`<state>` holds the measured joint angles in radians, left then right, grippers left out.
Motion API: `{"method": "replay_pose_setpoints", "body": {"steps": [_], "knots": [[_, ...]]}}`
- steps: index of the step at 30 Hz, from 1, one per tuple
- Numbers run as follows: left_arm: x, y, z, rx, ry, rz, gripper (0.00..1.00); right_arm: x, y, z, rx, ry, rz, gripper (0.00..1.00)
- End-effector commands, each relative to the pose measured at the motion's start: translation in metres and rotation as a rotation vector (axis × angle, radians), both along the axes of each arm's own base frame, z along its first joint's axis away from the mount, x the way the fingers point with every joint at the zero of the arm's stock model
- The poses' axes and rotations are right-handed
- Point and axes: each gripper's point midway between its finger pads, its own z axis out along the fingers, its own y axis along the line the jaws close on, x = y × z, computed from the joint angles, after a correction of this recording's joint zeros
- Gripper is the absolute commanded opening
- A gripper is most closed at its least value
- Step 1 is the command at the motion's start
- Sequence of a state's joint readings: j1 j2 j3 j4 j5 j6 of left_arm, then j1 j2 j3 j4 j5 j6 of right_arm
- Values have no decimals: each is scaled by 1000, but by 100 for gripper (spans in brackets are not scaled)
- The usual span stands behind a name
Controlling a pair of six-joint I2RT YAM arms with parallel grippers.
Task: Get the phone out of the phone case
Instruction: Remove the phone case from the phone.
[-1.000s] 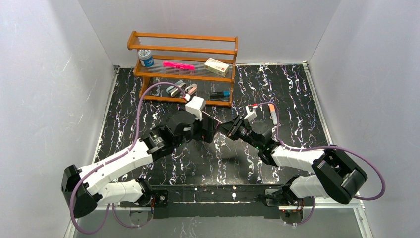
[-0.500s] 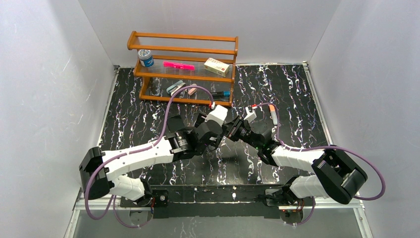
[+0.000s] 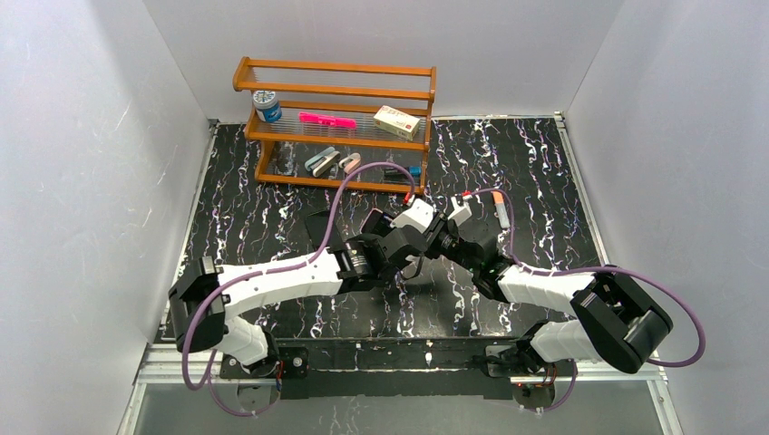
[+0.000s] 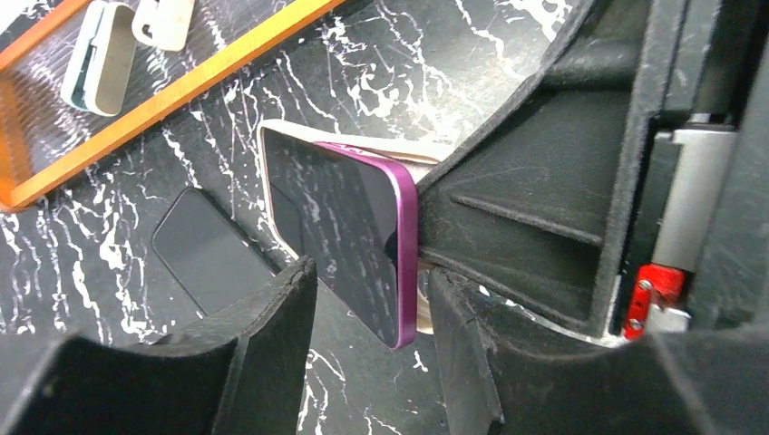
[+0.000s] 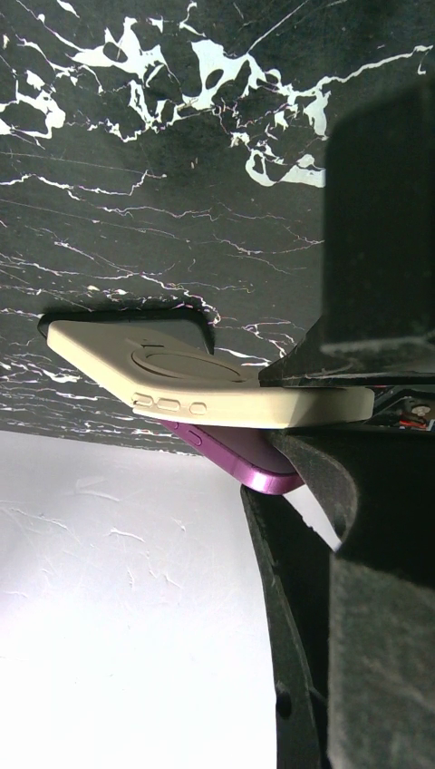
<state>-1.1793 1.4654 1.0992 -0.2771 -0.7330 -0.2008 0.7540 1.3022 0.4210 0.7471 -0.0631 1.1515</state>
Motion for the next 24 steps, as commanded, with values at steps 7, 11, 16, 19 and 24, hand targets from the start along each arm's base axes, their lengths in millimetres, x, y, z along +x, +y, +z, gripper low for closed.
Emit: {"method": "replay_pose_setpoints", "body": {"steps": [7,11,16,19,24], "knots": [[17,7,-3,123,-84,110,40,5,17,72,139,-142,48,1],[19,6,-3,130,-86,115,35,5,17,68,135,-132,47,1],[15,-4,0,105,-70,86,22,5,19,68,139,-132,54,1],[9,-11,8,73,-71,66,11,7,18,64,129,-119,42,1],[-1,-22,24,32,-90,32,0,14,14,46,67,-53,-7,1]]}}
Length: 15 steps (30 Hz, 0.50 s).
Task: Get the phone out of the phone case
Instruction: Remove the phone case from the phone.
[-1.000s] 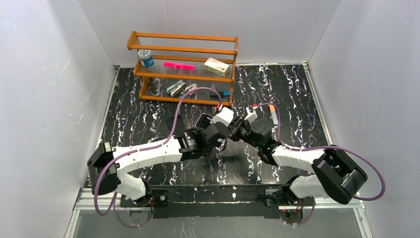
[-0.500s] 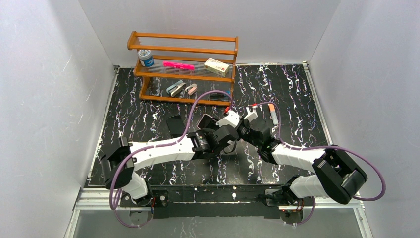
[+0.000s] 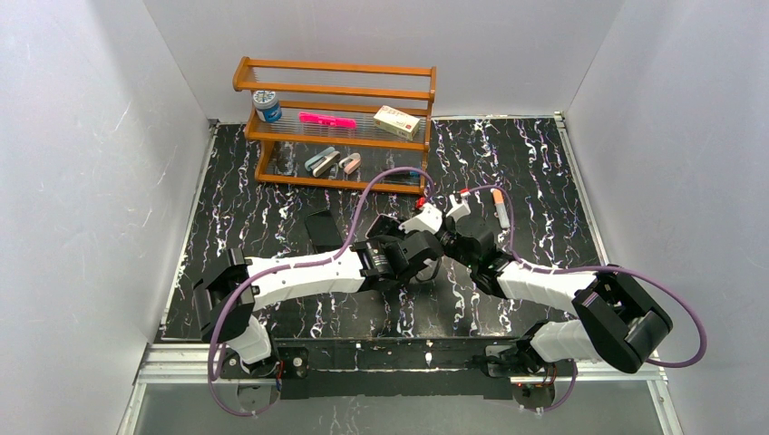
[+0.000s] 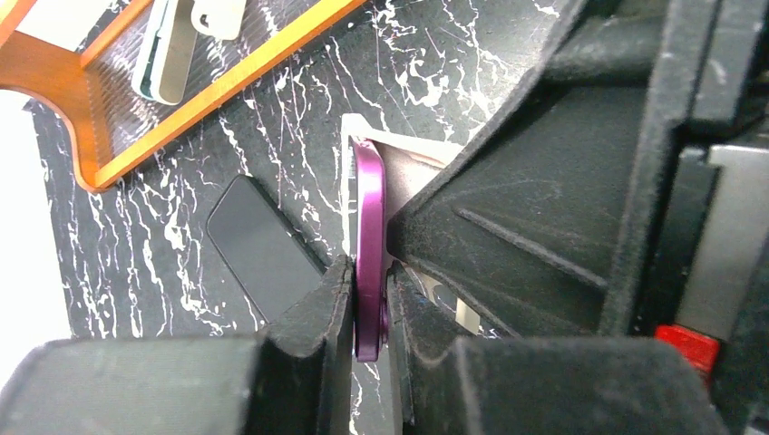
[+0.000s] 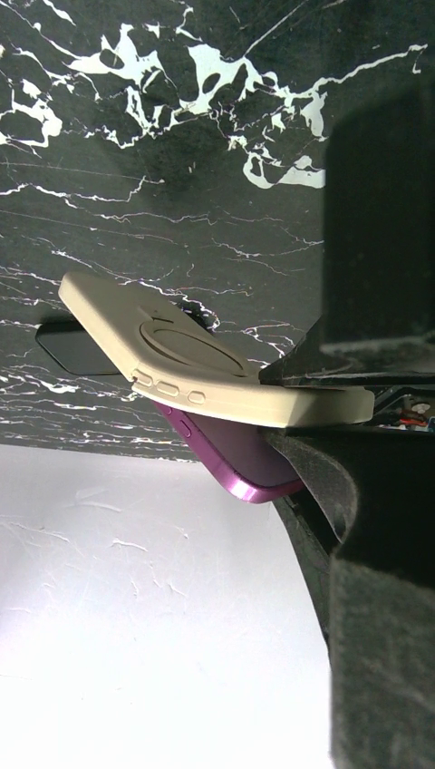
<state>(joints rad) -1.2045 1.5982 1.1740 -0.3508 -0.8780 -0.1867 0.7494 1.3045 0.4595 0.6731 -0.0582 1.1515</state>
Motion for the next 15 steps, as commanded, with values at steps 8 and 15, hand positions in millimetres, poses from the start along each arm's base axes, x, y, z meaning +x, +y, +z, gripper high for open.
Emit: {"method": "replay_pose_setpoints", "body": {"steps": [8,15], "knots": [[-31,-50,60,-204,-47,-109,0,15,15,23,35,-9,-17,1],[-51,-69,73,-246,-50,-167,0,20,16,11,9,16,-35,1]]}}
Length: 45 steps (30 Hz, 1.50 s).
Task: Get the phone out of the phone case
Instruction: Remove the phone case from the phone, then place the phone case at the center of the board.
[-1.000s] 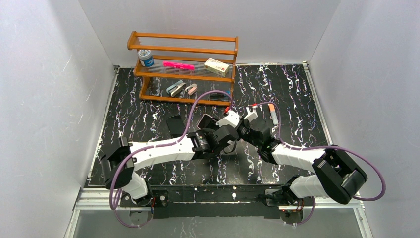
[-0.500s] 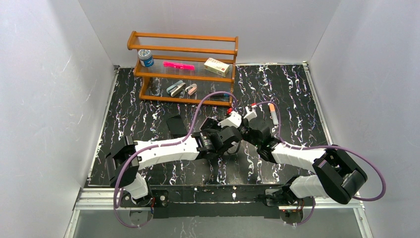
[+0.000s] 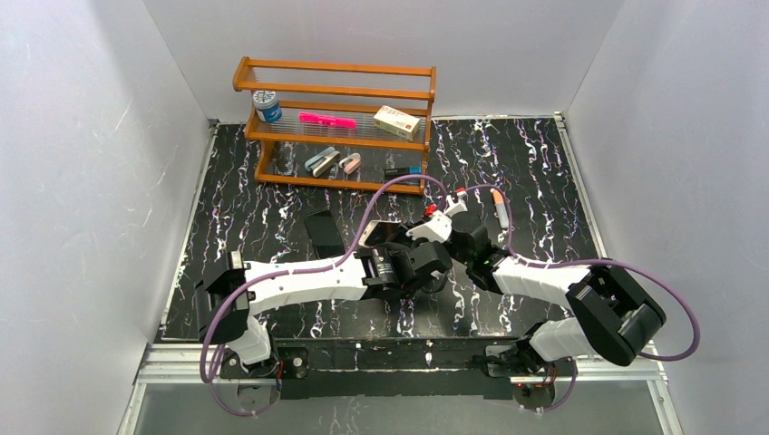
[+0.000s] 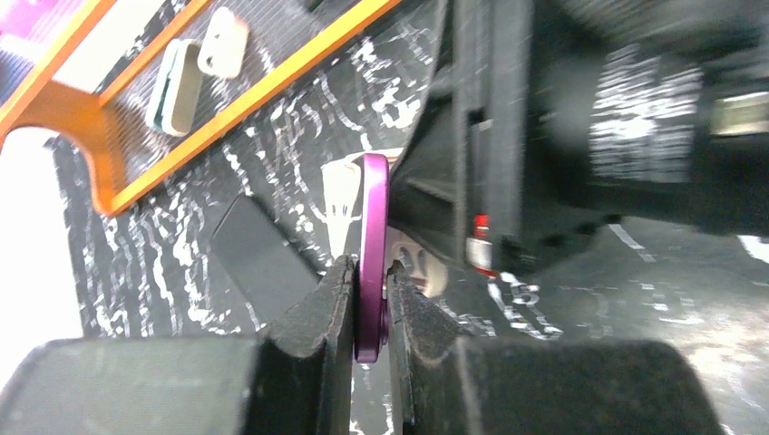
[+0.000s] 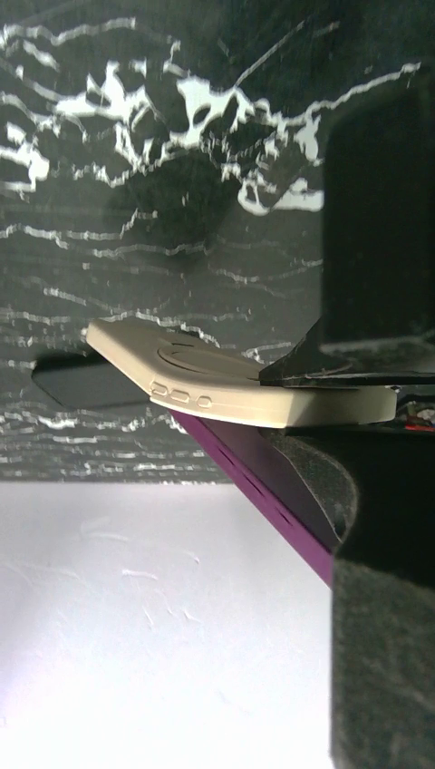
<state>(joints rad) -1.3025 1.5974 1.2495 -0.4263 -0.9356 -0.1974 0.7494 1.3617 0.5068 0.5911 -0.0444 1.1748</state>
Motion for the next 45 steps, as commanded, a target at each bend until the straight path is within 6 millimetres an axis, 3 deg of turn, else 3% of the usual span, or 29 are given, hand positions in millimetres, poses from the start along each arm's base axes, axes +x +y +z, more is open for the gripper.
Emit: {"method": "replay_pose_setpoints", "body": {"steps": [1,4,10,17,26,34,45], "knots": [[-28,-50,52,-258,-2,-119,0,14,12,29,56,-67,-21,1],[-31,-47,62,-285,-5,-128,0,14,9,26,43,-76,-24,1],[-32,-29,76,-291,-35,-129,0,23,-15,17,10,-93,-113,1],[-27,2,81,-225,-121,-132,0,34,-66,3,4,-70,-241,1],[-25,14,73,-185,-153,-143,0,51,-129,-10,1,-73,-413,1],[-24,9,56,-147,-150,-178,0,58,-131,-34,10,-10,-409,1],[-17,6,33,-73,-142,-193,0,31,-128,-83,-142,129,-295,41]]}}
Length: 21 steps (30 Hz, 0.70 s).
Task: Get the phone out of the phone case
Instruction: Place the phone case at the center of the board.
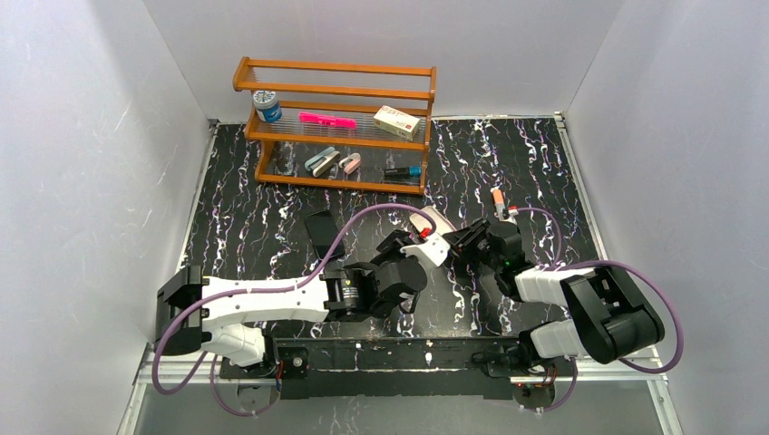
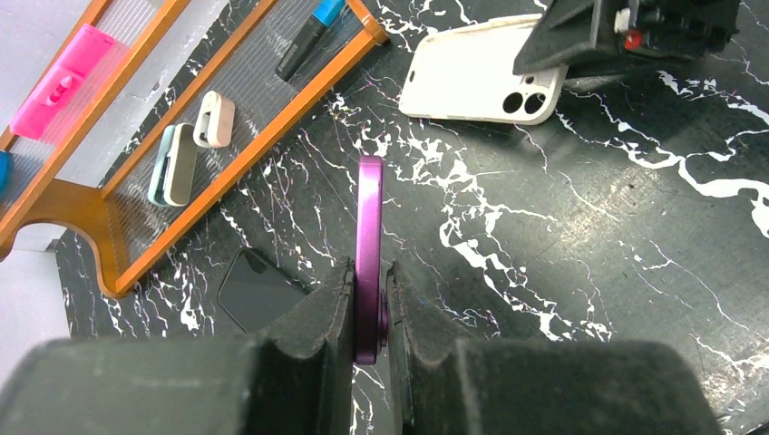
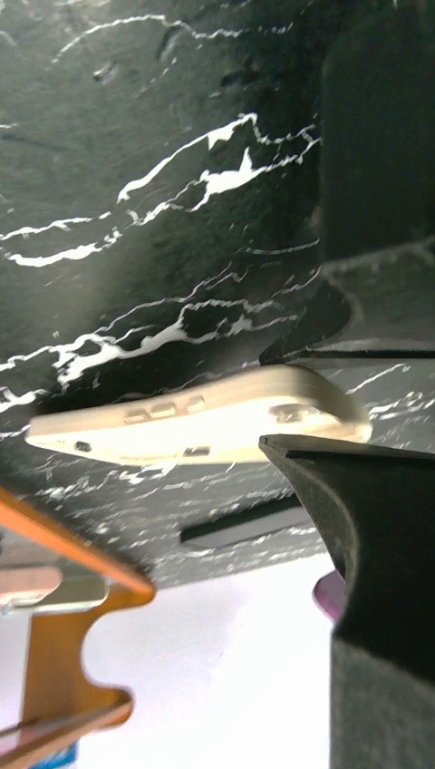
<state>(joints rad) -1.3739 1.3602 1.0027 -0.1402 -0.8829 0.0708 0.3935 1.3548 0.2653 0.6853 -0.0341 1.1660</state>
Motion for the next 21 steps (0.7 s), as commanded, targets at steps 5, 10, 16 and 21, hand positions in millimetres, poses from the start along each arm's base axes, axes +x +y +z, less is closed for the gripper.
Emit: {"method": "replay_pose_setpoints", "body": {"steps": [5,10,16,21], "knots": [[13,-2,4,-1,-39,22,0,-28,-6,-19,-149,83,117,60],[15,-4,-3,16,-30,6,0,-38,-18,-19,-262,111,158,99],[18,-2,-9,54,-33,-18,0,-43,-14,19,-281,20,233,99],[21,-2,-15,94,-32,-29,0,-41,-5,56,-271,-59,296,99]]}}
